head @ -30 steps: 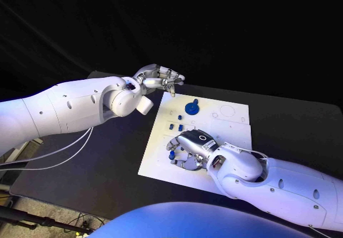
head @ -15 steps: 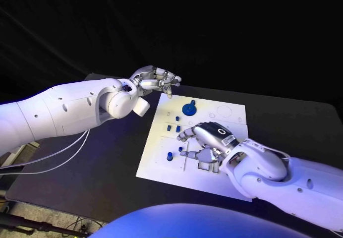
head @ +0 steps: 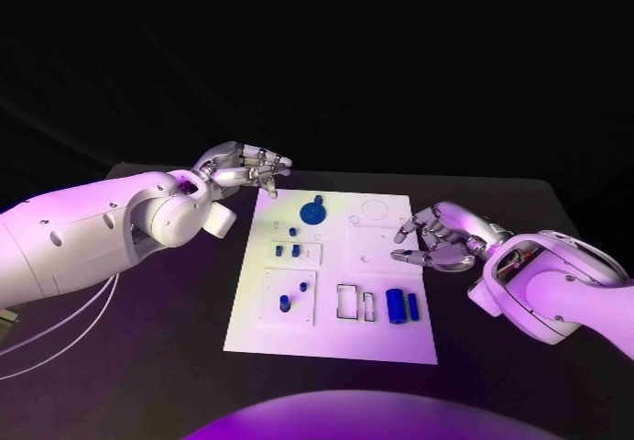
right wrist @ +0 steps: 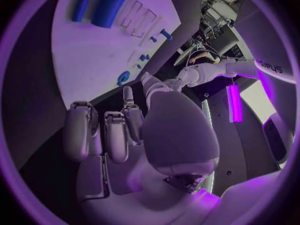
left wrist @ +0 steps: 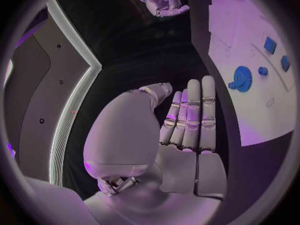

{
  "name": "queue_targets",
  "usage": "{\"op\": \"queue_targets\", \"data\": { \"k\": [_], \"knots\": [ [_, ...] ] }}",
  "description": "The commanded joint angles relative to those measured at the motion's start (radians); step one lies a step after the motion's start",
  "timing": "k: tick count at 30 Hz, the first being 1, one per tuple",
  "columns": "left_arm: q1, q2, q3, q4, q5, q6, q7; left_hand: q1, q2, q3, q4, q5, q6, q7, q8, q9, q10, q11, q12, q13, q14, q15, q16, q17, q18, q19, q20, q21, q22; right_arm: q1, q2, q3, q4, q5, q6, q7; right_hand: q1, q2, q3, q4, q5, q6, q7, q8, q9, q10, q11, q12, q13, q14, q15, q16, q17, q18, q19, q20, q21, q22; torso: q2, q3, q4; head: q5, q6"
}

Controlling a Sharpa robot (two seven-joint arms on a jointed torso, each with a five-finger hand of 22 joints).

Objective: Assemble the parts on the task board

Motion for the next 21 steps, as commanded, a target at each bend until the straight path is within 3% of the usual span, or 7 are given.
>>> {"op": "queue_targets", "data": {
  "k": [1, 5, 10, 15, 21],
  "knots": [
    [-0.002, -0.002, 0.000, 0.008, 0.005, 0.005, 0.007, -0.009, -0.003, 0.001, 0.006, 0.004, -0.007, 0.000, 0.000, -0.001, -0.006, -0.003, 0.003, -0.001, -0.001, 0.005, 0.000, 0.001, 0.015, 0.002, 0.003, -0.005, -0.001, -0.013, -0.028, -0.004, 0.018, 0.055, 0.082, -0.101, -0.003, 0.001, -0.016, -0.003, 0.002, -0.016, -0.001, 0.019, 0.015, 0.028, 0.002, 0.056, 0.108, 0.077, 0.010, 0.013, 0.122, -0.018, 0.048, 0.005, 0.027, 0.199, -0.006, -0.0004, -0.0091, -0.034, -0.009],
    [-0.003, -0.004, -0.002, 0.015, 0.005, 0.006, 0.007, -0.009, -0.003, 0.001, 0.006, 0.004, -0.007, 0.000, 0.000, -0.001, -0.006, -0.003, 0.003, -0.001, -0.001, 0.005, 0.000, 0.001, 0.015, 0.002, 0.003, -0.005, -0.001, -0.040, -0.053, -0.010, 0.033, 0.017, 0.081, -0.163, 0.000, 0.000, -0.028, 0.000, 0.001, -0.022, -0.001, 0.032, 0.024, 0.037, 0.002, 0.074, 0.130, 0.079, 0.011, 0.018, 0.136, -0.021, 0.052, 0.006, 0.042, 0.205, -0.010, -0.0006, -0.0127, -0.050, -0.019],
    [-0.005, -0.008, -0.003, 0.024, 0.005, 0.006, 0.008, -0.009, -0.004, 0.001, 0.006, 0.004, -0.008, 0.000, 0.000, -0.001, -0.007, -0.003, 0.004, -0.001, -0.001, 0.005, 0.000, 0.001, 0.015, 0.003, 0.003, -0.006, -0.002, -0.080, -0.054, -0.013, 0.042, -0.038, 0.066, -0.215, -0.021, -0.001, -0.062, 0.004, 0.002, -0.024, -0.003, 0.048, 0.035, 0.035, 0.001, 0.073, 0.133, 0.080, 0.010, 0.019, 0.139, -0.021, 0.052, 0.006, 0.045, 0.207, -0.011, -0.0015, -0.0137, -0.052, -0.027],
    [-0.006, -0.012, -0.003, 0.031, 0.005, 0.006, 0.008, -0.009, -0.004, 0.001, 0.006, 0.004, -0.008, 0.000, 0.000, -0.001, -0.007, -0.003, 0.004, -0.001, -0.001, 0.005, 0.000, 0.001, 0.015, 0.003, 0.003, -0.006, -0.002, -0.105, -0.042, -0.014, 0.042, -0.079, 0.053, -0.243, -0.058, 0.011, -0.107, 0.006, 0.003, -0.026, -0.008, 0.067, 0.046, 0.034, -0.003, 0.072, 0.136, 0.080, 0.007, 0.021, 0.143, -0.022, 0.053, 0.005, 0.048, 0.210, -0.009, -0.0016, -0.0112, -0.056, -0.031],
    [-0.006, -0.017, -0.004, 0.036, 0.005, 0.005, 0.009, -0.009, -0.004, 0.001, 0.006, 0.004, -0.008, 0.000, 0.000, -0.001, -0.007, -0.003, 0.004, -0.001, -0.001, 0.005, 0.000, 0.001, 0.015, 0.003, 0.003, -0.006, -0.002, -0.127, -0.018, -0.015, 0.039, -0.111, 0.034, -0.263, -0.096, 0.027, -0.168, 0.006, 0.001, -0.029, -0.013, 0.087, 0.061, 0.031, -0.007, 0.063, 0.133, 0.080, 0.004, 0.020, 0.144, -0.021, 0.052, 0.002, 0.047, 0.210, -0.009, -0.0030, -0.0127, -0.053, -0.033]
  ]
}}
